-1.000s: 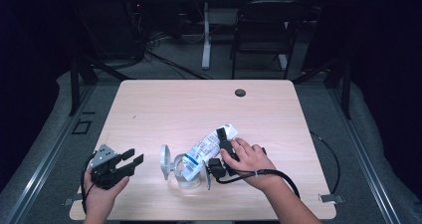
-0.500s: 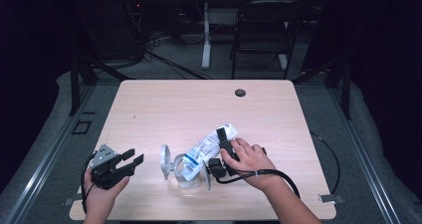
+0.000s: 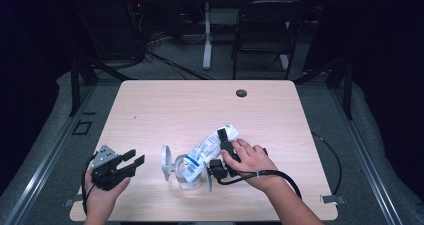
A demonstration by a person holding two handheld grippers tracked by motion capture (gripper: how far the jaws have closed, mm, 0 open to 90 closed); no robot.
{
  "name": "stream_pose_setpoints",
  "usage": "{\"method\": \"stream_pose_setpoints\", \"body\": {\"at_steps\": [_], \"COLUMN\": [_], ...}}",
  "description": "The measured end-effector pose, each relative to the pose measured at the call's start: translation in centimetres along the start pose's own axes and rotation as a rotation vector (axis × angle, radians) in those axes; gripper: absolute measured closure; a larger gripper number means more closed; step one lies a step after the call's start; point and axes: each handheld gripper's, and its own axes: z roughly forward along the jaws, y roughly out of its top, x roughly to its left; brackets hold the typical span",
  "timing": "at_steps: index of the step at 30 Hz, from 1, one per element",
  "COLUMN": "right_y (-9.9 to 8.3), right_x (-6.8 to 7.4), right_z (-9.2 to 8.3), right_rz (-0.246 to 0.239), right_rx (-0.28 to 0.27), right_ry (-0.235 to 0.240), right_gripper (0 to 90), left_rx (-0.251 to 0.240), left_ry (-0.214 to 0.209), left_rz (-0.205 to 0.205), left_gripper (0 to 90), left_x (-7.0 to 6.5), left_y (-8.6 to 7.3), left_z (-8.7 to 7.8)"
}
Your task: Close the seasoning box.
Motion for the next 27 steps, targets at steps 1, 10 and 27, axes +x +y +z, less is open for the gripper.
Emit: {"method": "stream_pose_setpoints", "body": {"at_steps": [1,10,27], "right_y": [0.00,0.00,-0.14], "right_x": [-0.01,-0.04,-0.20], "right_z": [-0.01,-0.03,-0.06], "right_rz": [-0.002,-0.007,-0.014], "right_rx": [-0.001,-0.003,-0.011], "right_ry": [-0.001,-0.003,-0.003], "right_gripper": [48.6,48.9,49.7], "left_rx": [-0.001,-0.006,-0.002], "left_ry": [0.000,0.000,0.001], "left_rz": [-0.001,-0.002,-0.001], "left_gripper": [56.5,56.5,56.5], "left_x": [0.00,-0.01,0.01], "left_y": [0.00,-0.03,-0.02], "left_z": [0.00,0.04,0.03]}}
